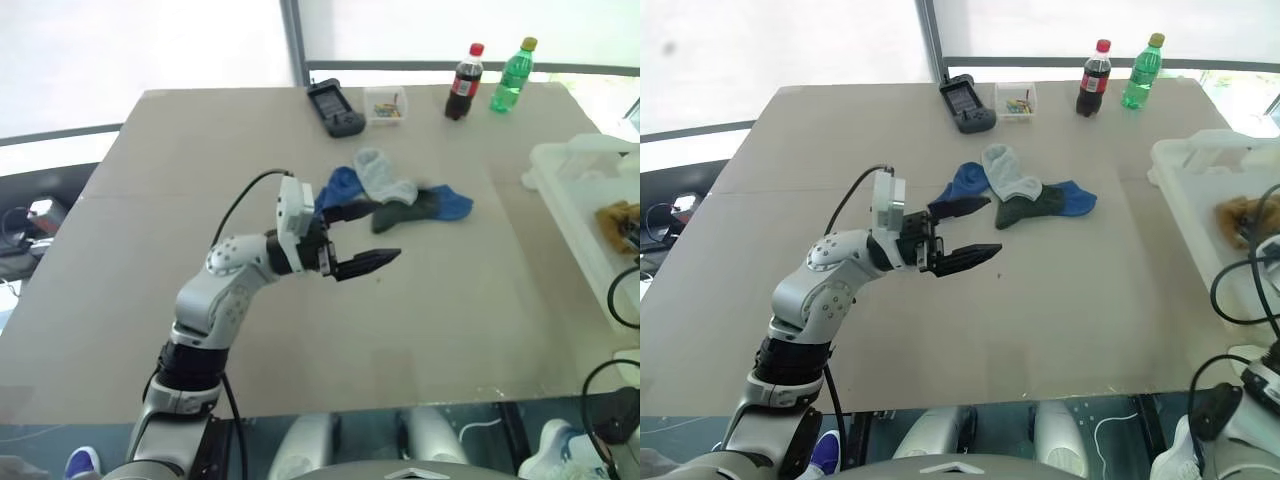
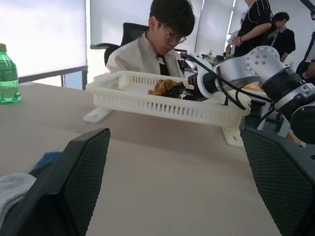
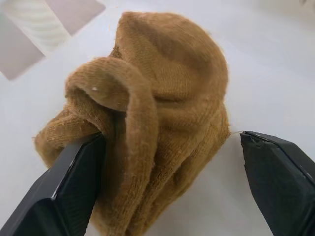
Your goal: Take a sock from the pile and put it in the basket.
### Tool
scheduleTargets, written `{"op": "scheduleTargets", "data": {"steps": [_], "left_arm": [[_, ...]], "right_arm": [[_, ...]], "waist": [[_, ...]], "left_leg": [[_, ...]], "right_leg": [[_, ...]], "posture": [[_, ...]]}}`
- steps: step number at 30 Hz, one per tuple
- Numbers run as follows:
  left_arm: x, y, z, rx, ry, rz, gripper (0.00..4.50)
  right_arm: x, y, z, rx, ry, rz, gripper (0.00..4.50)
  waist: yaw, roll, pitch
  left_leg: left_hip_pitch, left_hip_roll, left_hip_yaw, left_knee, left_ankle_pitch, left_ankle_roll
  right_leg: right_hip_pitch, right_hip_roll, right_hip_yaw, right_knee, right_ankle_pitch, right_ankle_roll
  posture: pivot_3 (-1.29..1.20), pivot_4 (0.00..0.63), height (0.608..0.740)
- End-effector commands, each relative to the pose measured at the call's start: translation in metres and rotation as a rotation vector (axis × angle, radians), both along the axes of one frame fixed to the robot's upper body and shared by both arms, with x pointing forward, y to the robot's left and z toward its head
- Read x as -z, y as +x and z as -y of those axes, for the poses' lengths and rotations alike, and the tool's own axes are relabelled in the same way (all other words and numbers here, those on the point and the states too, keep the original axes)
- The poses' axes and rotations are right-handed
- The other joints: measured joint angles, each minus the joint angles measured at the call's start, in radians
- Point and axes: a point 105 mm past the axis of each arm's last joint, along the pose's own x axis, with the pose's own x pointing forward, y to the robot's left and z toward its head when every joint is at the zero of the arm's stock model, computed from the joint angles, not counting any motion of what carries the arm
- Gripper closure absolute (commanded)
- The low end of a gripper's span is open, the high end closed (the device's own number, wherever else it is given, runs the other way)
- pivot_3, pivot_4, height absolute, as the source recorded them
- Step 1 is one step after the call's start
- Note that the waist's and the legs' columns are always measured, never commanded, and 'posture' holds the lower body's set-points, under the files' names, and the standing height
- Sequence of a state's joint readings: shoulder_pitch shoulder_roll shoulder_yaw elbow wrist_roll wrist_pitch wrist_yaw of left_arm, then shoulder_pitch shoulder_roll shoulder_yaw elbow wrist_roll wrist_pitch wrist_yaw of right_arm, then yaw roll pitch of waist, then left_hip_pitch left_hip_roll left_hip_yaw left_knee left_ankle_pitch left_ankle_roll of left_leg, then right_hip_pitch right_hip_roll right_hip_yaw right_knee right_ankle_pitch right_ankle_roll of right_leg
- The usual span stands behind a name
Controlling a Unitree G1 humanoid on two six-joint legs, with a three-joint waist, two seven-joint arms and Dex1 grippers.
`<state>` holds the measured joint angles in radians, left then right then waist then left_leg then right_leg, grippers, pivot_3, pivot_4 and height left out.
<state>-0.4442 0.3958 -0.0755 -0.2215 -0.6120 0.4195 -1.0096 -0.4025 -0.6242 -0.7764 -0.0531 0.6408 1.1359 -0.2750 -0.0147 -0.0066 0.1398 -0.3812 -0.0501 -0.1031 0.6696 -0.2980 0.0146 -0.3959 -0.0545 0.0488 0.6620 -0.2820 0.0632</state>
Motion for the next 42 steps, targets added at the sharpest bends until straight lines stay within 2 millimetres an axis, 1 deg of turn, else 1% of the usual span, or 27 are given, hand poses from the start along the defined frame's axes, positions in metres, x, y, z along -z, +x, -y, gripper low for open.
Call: {"op": "scheduleTargets", "data": {"steps": [1, 3, 5, 7, 9, 12, 13, 14, 16, 18, 20, 23, 25, 26, 27, 28, 29, 31, 32, 35, 39, 42], "left_arm": [[-0.004, 0.0, -0.002, -0.001, 0.003, 0.014, 0.0], [-0.003, 0.001, -0.003, -0.007, 0.006, 0.011, 0.0], [-0.001, 0.002, -0.004, -0.009, 0.01, 0.005, 0.0], [0.0, 0.002, -0.004, -0.009, 0.012, 0.0, 0.0], [0.0, 0.002, -0.003, -0.008, 0.012, -0.003, 0.0], [0.001, 0.003, -0.002, -0.004, 0.014, -0.004, 0.0], [0.001, 0.003, -0.003, -0.005, 0.018, -0.001, 0.0], [0.001, 0.003, -0.004, -0.011, 0.02, 0.001, 0.0], [0.001, 0.004, -0.008, -0.027, 0.024, 0.0, 0.0], [0.002, 0.004, -0.011, -0.039, 0.03, -0.005, 0.0], [0.005, 0.002, -0.015, -0.052, 0.036, -0.011, 0.0], [0.007, 0.001, -0.021, -0.083, 0.045, -0.021, 0.0], [0.009, 0.001, -0.027, -0.111, 0.052, -0.028, 0.0], [0.01, 0.001, -0.03, -0.129, 0.06, -0.032, 0.0], [0.011, 0.001, -0.034, -0.151, 0.073, -0.031, 0.0], [0.012, 0.001, -0.037, -0.164, 0.086, -0.029, 0.0], [0.013, -0.001, -0.041, -0.173, 0.098, -0.035, 0.0], [0.017, -0.006, -0.051, -0.2, 0.137, -0.036, 0.0], [0.019, -0.009, -0.056, -0.211, 0.154, -0.041, 0.0], [0.025, -0.018, -0.075, -0.255, 0.206, -0.069, 0.0], [0.027, -0.031, -0.099, -0.317, 0.255, -0.091, 0.0], [0.027, -0.037, -0.11, -0.356, 0.268, -0.107, 0.0]], "right_arm": [[-0.037, -0.009, -0.004, -0.059, -0.247, 0.025, 0.06], [-0.046, -0.012, -0.011, -0.12, -0.329, 0.032, 0.06], [-0.047, -0.014, -0.017, -0.157, -0.312, 0.052, 0.06], [-0.043, -0.015, -0.016, -0.158, -0.276, 0.058, 0.06], [-0.034, -0.01, -0.015, -0.164, -0.185, 0.073, 0.06], [-0.02, -0.005, -0.008, -0.115, -0.098, 0.069, 0.06], [-0.022, -0.006, -0.005, -0.104, -0.098, 0.079, 0.06], [-0.029, -0.008, -0.004, -0.108, -0.117, 0.105, 0.06], [-0.048, -0.014, -0.008, -0.146, -0.153, 0.185, 0.06], [-0.059, -0.023, -0.015, -0.203, -0.201, 0.209, 0.06], [-0.064, -0.032, -0.029, -0.313, -0.261, 0.21, 0.06], [-0.07, -0.046, -0.044, -0.456, -0.368, 0.188, 0.06], [-0.077, -0.052, -0.069, -0.634, -0.409, 0.219, 0.06], [-0.078, -0.055, -0.085, -0.737, -0.422, 0.229, 0.06], [-0.076, -0.058, -0.102, -0.847, -0.434, 0.223, 0.06], [-0.073, -0.061, -0.113, -0.924, -0.444, 0.209, 0.06], [-0.068, -0.063, -0.13, -1.035, -0.463, 0.214, 0.06], [-0.061, -0.068, -0.147, -1.162, -0.487, 0.231, 0.06], [-0.057, -0.07, -0.151, -1.206, -0.504, 0.222, 0.06], [-0.042, -0.073, -0.15, -1.289, -0.513, 0.148, 0.06], [-0.034, -0.074, -0.142, -1.341, -0.546, 0.096, 0.06], [-0.03, -0.073, -0.135, -1.365, -0.573, 0.065, 0.06]], "waist": [[0.0, 0.0, 0.0], [0.0, 0.0, 0.0], [-0.002, 0.0, 0.0], [-0.003, 0.0, 0.0], [0.0, 0.0, 0.0], [0.0, 0.0, 0.0], [0.001, 0.0, 0.0], [0.002, 0.0, 0.0], [0.004, 0.0, 0.0], [0.003, 0.0, 0.0], [0.002, 0.0, 0.0], [0.003, 0.0, 0.0], [0.003, 0.0, 0.0], [0.001, 0.0, 0.0], [0.0, 0.0, 0.0], [-0.001, 0.0, 0.0], [-0.001, 0.0, 0.0], [-0.002, -0.003, -0.001], [-0.001, -0.003, 0.0], [0.004, -0.003, 0.0], [0.008, -0.003, 0.0], [0.013, -0.003, 0.0]], "left_leg": [[0.0, 0.0, 0.0, 0.0, 0.0, 0.0], [0.001, 0.0, 0.0, 0.0, 0.0, 0.0], [0.001, 0.0, 0.0, 0.0, 0.0, 0.0], [0.001, 0.001, 0.001, 0.0, 0.0, 0.0], [0.001, 0.001, 0.001, 0.0, 0.0, 0.0], [0.001, 0.0, 0.001, 0.001, 0.0, 0.0], [0.001, 0.0, 0.001, 0.001, 0.0, 0.0], [0.001, 0.0, 0.001, 0.0, 0.0, 0.0], [0.0, 0.0, 0.0, 0.0, 0.0, 0.0], [0.0, 0.0, 0.0, 0.0, 0.0, 0.0], [-0.001, 0.0, 0.0, -0.001, 0.0, 0.001], [0.0, 0.0, 0.0, 0.0, -0.001, 0.001], [0.001, 0.0, 0.0, 0.0, -0.001, 0.001], [0.001, 0.0, 0.001, 0.0, -0.002, 0.005], [0.002, 0.001, 0.001, 0.0, -0.003, 0.005], [0.002, 0.001, 0.001, 0.0, -0.003, 0.005], [0.003, 0.002, 0.001, 0.0, -0.003, 0.005], [0.004, 0.003, 0.0, 0.0, -0.003, 0.005], [0.005, 0.003, 0.0, 0.0, -0.003, 0.005], [0.004, 0.002, 0.0, 0.001, -0.003, 0.005], [0.003, 0.001, 0.0, 0.001, -0.001, 0.002], [0.003, 0.001, -0.002, 0.0, -0.001, 0.002]], "right_leg": [[0.0, 0.0, 0.0, 0.0, 0.0, 0.0], [0.0, 0.0, 0.0, 0.0, 0.0, 0.0], [0.001, 0.0, 0.0, 0.0, 0.0, 0.0], [0.001, 0.001, 0.001, 0.0, 0.0, 0.001], [0.001, 0.001, 0.001, 0.0, 0.0, 0.001], [0.001, 0.0, 0.001, 0.0, 0.001, 0.001], [0.001, 0.0, 0.001, 0.0, 0.001, 0.001], [0.001, 0.0, 0.001, 0.0, 0.001, 0.001], [0.0, 0.0, 0.001, 0.0, 0.001, 0.001], [0.0, 0.0, 0.001, -0.001, 0.001, 0.001], [-0.001, 0.0, 0.001, -0.001, 0.001, 0.001], [0.0, 0.0, 0.001, -0.002, 0.001, 0.001], [0.001, 0.0, 0.001, -0.001, 0.001, 0.001], [0.002, 0.0, 0.001, -0.001, 0.001, 0.001], [0.002, 0.0, 0.001, -0.001, 0.001, 0.002], [0.003, 0.0, 0.001, 0.0, 0.001, 0.002], [0.003, 0.001, 0.002, 0.0, 0.001, 0.002], [0.004, 0.002, 0.0, 0.0, 0.001, 0.002], [0.004, 0.002, 0.0, -0.001, 0.001, 0.002], [0.004, 0.0, 0.0, -0.001, 0.001, 0.002], [0.004, -0.004, 0.0, -0.003, 0.001, 0.002], [0.004, -0.006, -0.002, -0.003, 0.001, 0.002]], "posture": [[0.0, 0.15, 0.74], [0.0, 0.15, 0.74], [0.0, 0.15, 0.74], [0.0, 0.15, 0.74], [0.0, 0.15, 0.74], [0.0, 0.15, 0.74], [0.0, 0.15, 0.74], [0.0, 0.15, 0.74], [0.0, 0.15, 0.74], [0.0, 0.15, 0.74], [0.0, 0.15, 0.74], [0.0, 0.15, 0.74], [0.0, 0.15, 0.74], [0.0, 0.15, 0.74], [0.0, 0.15, 0.74], [0.0, 0.15, 0.74], [0.0, 0.15, 0.74], [0.0, 0.15, 0.74], [0.0, 0.15, 0.74], [0.0, 0.15, 0.74], [0.0, 0.15, 0.74], [0.0, 0.15, 0.74]]}}
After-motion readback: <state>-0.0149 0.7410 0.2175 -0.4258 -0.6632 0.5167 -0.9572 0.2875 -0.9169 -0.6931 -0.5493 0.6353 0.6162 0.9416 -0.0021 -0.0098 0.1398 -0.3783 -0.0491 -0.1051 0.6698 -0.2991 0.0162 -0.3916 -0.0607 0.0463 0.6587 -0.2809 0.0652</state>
